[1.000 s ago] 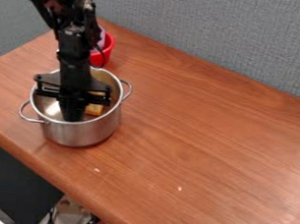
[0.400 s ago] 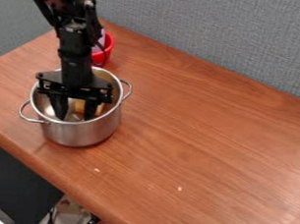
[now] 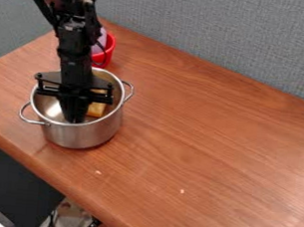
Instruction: Remove the yellow object from the metal pot
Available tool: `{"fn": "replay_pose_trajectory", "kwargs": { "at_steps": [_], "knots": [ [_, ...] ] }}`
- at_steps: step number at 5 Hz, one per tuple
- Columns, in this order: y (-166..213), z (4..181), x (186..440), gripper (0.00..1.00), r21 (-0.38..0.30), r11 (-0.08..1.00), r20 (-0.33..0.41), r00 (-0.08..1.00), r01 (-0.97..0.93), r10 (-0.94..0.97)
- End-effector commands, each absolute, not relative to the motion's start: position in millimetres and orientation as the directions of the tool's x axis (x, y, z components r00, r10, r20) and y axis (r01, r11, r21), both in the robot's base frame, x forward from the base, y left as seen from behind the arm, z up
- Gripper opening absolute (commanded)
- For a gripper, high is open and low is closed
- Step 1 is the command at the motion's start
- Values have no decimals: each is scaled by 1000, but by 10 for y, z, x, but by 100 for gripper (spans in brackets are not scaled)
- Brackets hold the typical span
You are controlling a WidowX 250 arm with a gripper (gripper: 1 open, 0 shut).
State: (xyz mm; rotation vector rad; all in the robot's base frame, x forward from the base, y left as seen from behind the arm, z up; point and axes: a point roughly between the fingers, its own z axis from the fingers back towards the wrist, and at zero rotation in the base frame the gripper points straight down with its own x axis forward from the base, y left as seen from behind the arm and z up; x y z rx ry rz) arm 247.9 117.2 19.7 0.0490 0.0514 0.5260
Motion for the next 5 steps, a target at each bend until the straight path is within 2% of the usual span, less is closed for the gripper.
{"fn": "replay_pose_trajectory", "kwargs": {
  "at_steps": [1, 2, 3, 4, 5],
  "knots": [
    [1237, 343, 2551, 100, 51, 858, 11, 860, -511, 511],
    [1241, 344, 2550, 0, 49, 859, 9, 860, -510, 510],
    [1239, 363, 2544, 0, 45, 860, 5, 861, -508, 509],
    [1231, 368, 2545, 100, 40, 860, 0, 861, -508, 509],
    [1224, 376, 2545, 100, 35, 861, -4, 861, -508, 509]
  ]
}}
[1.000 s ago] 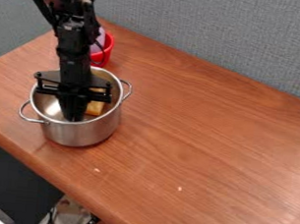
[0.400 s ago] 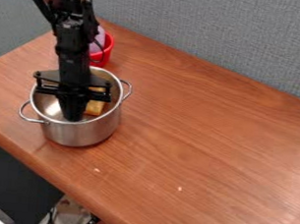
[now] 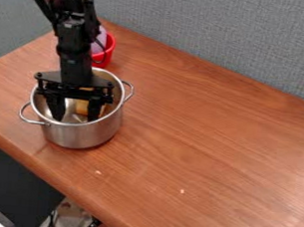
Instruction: Remove the yellow object from the metal pot
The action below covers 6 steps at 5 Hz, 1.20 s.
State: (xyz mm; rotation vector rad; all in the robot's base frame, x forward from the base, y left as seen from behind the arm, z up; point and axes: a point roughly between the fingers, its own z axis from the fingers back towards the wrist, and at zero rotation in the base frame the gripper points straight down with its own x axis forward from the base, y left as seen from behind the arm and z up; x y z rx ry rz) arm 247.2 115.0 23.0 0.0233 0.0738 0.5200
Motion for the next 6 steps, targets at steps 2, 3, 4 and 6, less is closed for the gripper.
{"fn": "replay_pose_trajectory", "kwargs": {
  "at_steps": [2, 3, 4, 6],
  "knots": [
    [1225, 387, 2540, 0, 30, 862, -9, 863, -506, 506],
    [1222, 389, 2542, 100, 27, 862, -12, 862, -506, 507],
    [1220, 391, 2542, 100, 24, 862, -15, 862, -507, 507],
    [1221, 397, 2535, 0, 22, 864, -20, 864, -503, 504]
  ]
}}
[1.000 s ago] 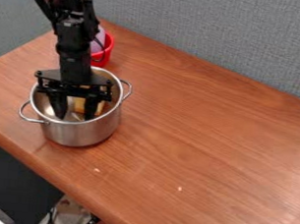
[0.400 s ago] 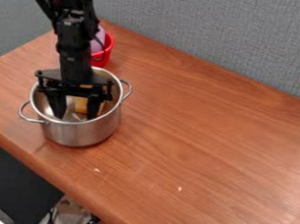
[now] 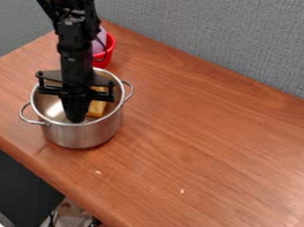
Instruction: Remove the yellow object from the metal pot
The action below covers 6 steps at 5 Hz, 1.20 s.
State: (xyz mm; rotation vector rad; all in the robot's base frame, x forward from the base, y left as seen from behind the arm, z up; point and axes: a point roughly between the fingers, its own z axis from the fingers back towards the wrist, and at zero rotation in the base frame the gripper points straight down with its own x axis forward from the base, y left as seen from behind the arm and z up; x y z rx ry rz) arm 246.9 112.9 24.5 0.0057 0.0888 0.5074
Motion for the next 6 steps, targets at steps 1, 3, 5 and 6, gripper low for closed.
{"fn": "replay_pose_trajectory", "kwargs": {
  "at_steps": [1, 3, 5, 6],
  "knots": [
    [1211, 387, 2544, 0, 22, 868, -19, 868, -496, 496],
    [1190, 367, 2559, 0, 23, 876, -16, 876, -482, 482],
    [1169, 347, 2571, 0, 24, 883, -13, 883, -468, 469],
    [1157, 336, 2575, 100, 24, 887, -12, 887, -462, 462]
  ]
}}
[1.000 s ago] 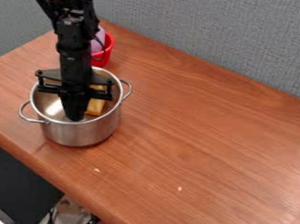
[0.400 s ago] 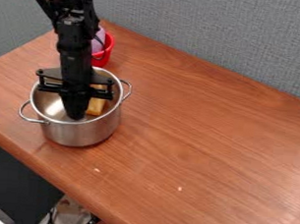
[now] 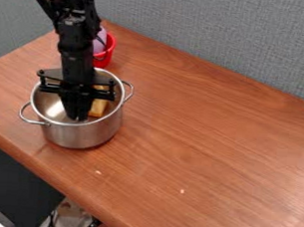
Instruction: Remove the yellow object from the metal pot
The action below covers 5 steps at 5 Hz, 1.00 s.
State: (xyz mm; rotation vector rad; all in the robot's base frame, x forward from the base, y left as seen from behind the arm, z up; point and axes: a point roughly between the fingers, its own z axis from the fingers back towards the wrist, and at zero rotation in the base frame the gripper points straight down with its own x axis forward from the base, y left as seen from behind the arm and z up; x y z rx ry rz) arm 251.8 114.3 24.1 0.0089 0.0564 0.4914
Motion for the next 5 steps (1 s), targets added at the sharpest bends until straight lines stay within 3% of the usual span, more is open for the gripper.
{"fn": "replay_pose_trajectory", "kwargs": {
  "at_steps": [1, 2, 3, 4, 5],
  "knots": [
    [1144, 331, 2575, 0, 25, 890, -11, 890, -455, 455],
    [1130, 325, 2575, 0, 26, 893, -10, 894, -448, 449],
    [1122, 308, 2578, 100, 27, 896, -9, 896, -443, 443],
    [1111, 296, 2578, 0, 28, 899, -10, 899, -437, 437],
    [1099, 283, 2579, 0, 29, 902, -11, 902, -431, 432]
  ]
}}
